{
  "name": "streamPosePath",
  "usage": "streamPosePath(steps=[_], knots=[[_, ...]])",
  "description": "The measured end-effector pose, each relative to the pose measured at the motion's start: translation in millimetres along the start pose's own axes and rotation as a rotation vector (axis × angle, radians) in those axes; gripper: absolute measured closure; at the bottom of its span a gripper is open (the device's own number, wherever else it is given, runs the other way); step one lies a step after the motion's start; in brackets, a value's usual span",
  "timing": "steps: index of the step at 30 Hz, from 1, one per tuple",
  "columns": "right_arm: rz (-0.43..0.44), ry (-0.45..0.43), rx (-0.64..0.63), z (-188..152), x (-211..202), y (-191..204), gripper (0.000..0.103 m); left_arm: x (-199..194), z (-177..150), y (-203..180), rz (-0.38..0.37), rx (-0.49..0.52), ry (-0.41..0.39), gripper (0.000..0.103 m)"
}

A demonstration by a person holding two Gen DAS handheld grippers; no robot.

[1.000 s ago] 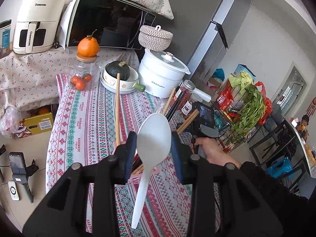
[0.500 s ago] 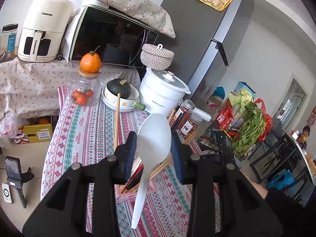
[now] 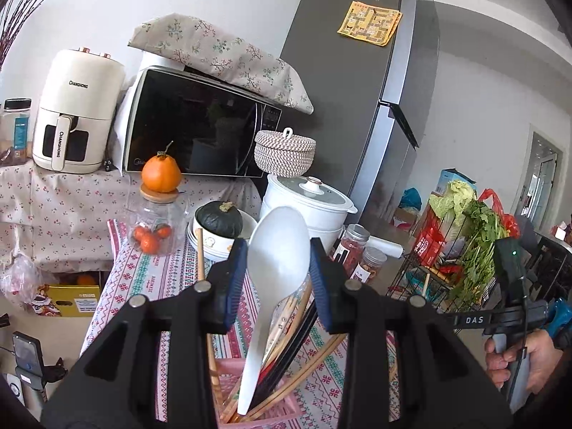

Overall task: Organize utensils
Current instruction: 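Lower the white spoon into the pink basket with the left gripper while the right grasps the long bamboo chopstick, then lower the long bamboo chopstick into the pink basket and open the right gripper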

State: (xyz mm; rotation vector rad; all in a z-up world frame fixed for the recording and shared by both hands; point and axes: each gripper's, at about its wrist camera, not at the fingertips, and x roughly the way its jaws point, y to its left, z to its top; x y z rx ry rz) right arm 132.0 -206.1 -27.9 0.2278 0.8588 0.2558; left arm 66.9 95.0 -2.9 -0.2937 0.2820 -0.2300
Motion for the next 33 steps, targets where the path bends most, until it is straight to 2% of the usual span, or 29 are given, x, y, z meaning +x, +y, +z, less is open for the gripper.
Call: streamPosePath(steps=[9,16,24,27,30,33], knots=[[0.072,-0.046,-0.04,1,-19,22,0.097,26,-24,-5,0.041,0.047,0.067,0.066],[0.083,-0.065,-0.023,2,-24,24,0.097,17,-34,-7,0.046,0.056,0.107,0.065],[0.092,-0.09,-0.032,0,-35,30,0.097,-4,-25,-4,0.053,0.029,0.172,0.055],[0.103,-0.104,-0.044,-1,-40,35,0.097,-15,-21,-1,0.055,0.013,0.215,0.052],[0.119,-0.12,-0.058,-2,-46,45,0.097,-26,-17,4,0.07,-0.01,0.264,0.043],[0.146,-0.135,-0.077,-4,-54,57,0.097,-31,-12,13,0.119,-0.011,0.343,0.038]])
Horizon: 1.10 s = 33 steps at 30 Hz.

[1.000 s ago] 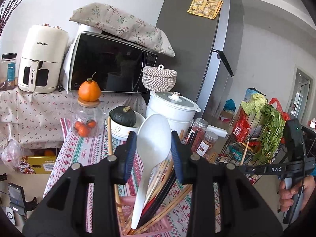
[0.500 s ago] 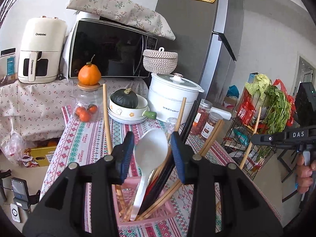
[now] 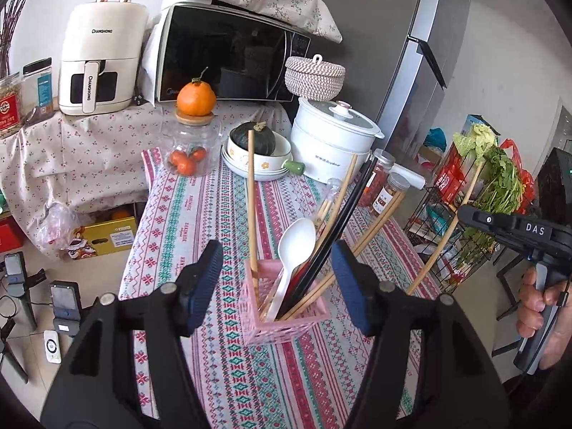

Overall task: Organize utensils
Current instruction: 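Lower the long bamboo chopstick into the pink basket and open the right gripper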

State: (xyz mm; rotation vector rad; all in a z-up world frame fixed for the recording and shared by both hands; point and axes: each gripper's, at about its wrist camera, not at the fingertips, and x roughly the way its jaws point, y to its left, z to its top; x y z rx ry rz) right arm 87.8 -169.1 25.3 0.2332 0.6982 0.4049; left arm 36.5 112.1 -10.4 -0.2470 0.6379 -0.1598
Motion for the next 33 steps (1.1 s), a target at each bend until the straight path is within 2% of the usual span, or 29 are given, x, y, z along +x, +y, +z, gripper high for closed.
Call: streamPosePath(steps=[2,6,14,18,26,33], knots=[[0.021,-0.011,-0.018,0,-5,10,0.097,-1,1,8,0.038,-0.002,0.051,0.029],[0.06,-0.051,-0.061,4,-16,33,0.097,1,1,26,0.085,-0.027,0.149,0.026],[0.172,-0.168,-0.11,11,-27,91,0.097,-2,1,55,0.1,-0.101,0.193,0.022],[0.152,-0.224,-0.162,6,-14,115,0.097,0,-3,60,0.088,-0.115,0.219,0.022],[0.117,-0.172,-0.161,-12,48,120,0.097,-7,-2,67,0.083,-0.126,0.206,0.022],[0.112,-0.098,-0.133,-25,78,112,0.096,-3,-4,67,0.091,-0.122,0.22,0.022]])
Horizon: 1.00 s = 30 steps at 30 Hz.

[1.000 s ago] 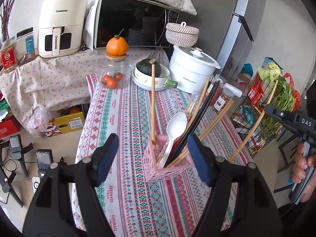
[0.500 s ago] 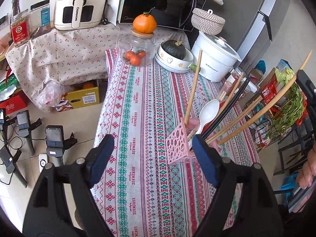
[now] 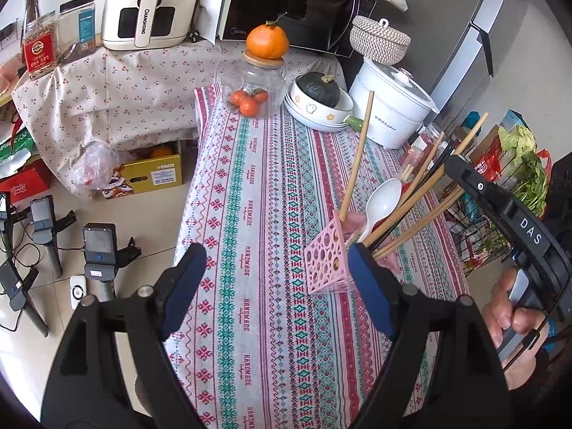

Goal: Organize utensils

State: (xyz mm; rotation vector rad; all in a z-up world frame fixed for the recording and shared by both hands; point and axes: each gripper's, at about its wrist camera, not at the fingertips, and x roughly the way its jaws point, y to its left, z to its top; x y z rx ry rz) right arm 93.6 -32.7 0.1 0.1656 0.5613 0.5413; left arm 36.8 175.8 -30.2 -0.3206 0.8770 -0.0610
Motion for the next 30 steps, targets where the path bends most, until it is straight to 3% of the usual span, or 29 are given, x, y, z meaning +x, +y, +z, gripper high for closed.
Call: streamPosePath(steps=[3,10,16,22,30], knots=[[-0.019,0.028,0.028,2,0,-7,0.094,-1,-1,-6,0.038,0.02,0.001,0.021],[-0.077,-0.024,0.056,17,-47,-23,0.059,-11,-2,-29,0.077,0.067,-0.034,0.016],[-0.173,0.025,0.052,8,-86,-43,0.047,-20,-11,-53,0.109,0.089,-0.067,0.007],[-0.262,0.052,0.008,-12,-130,-57,0.024,-20,-30,-67,0.193,0.056,-0.046,0.004],[-0.352,0.14,-0.056,-46,-150,-61,0.014,-30,-55,-90,0.252,0.085,-0.054,0.001]])
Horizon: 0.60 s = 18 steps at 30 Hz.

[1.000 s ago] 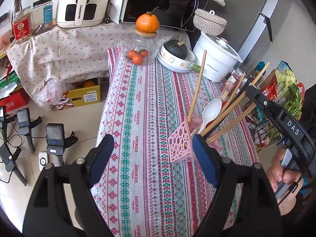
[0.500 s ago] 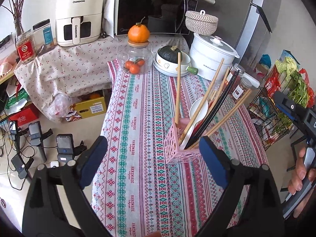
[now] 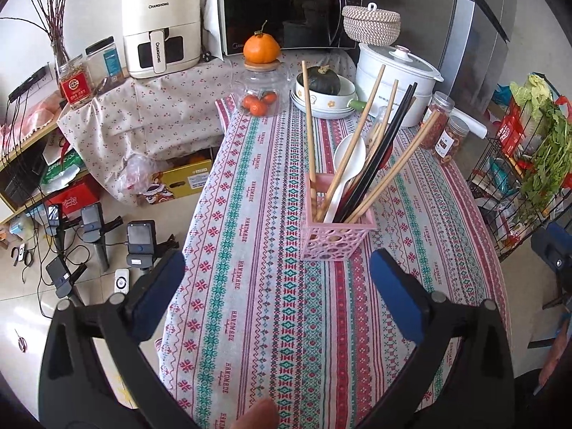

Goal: Organize utensils

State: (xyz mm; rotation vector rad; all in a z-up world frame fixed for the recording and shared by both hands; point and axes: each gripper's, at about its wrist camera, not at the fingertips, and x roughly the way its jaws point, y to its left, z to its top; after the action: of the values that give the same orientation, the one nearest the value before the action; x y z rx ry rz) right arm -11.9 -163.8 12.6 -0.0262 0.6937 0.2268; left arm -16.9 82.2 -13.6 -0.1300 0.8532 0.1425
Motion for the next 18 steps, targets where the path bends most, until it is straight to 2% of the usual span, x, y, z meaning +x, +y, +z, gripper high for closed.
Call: streamPosePath(steps=[5,11,18], knots=[[-0.015,0.016,-0.02,-9,-3,0,0.013,-5,-3,-7,-0.034,-0.003,0.003,0.001],[-0.033,-0.01,-0.014,-6,-7,-1,0.013,-9,-4,-12,-0.018,0.01,-0.03,0.001],[-0.047,-0.003,-0.007,-6,-4,-2,0.013,-13,-8,-17,-0.003,0.033,-0.053,0.001]])
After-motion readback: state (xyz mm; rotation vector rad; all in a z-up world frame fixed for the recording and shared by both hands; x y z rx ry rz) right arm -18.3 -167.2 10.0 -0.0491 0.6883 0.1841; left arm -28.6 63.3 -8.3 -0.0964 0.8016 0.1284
